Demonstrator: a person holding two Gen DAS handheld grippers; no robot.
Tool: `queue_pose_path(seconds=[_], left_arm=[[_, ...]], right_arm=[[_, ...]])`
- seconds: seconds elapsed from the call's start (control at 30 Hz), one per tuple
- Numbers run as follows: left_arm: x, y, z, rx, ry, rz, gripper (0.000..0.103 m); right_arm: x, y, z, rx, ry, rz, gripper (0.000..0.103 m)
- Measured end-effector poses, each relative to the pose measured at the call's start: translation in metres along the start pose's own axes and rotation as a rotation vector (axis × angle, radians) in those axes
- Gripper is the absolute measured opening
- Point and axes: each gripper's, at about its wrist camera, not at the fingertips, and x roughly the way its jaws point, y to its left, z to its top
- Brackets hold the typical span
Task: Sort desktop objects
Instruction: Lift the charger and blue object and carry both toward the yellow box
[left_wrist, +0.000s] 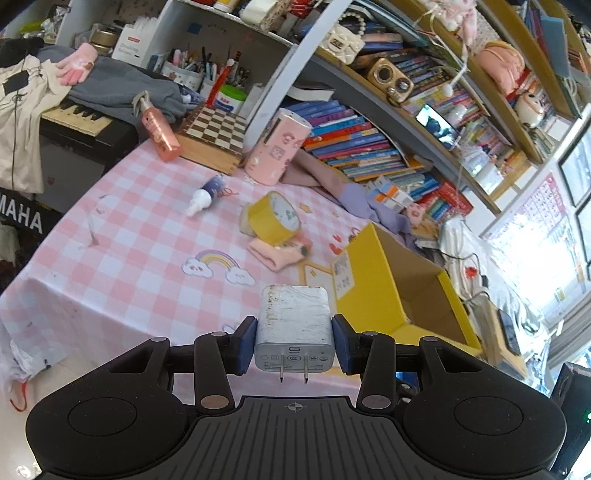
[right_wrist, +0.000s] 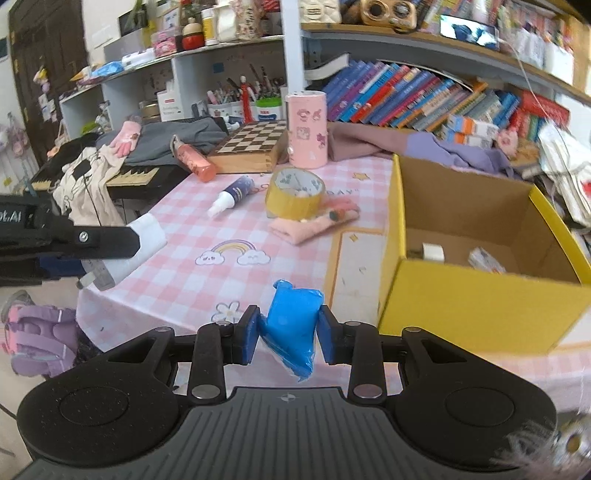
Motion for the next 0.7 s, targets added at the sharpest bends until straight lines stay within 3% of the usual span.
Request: queue_pose_path(seconds=[0.7], left_arm=[[0.017,-0.035,-0.031,0.102,0.148,-0.152,0.042]], right_arm=[[-0.055,-0.022,-0.048,0.168,0.020,-0.164,0.030]])
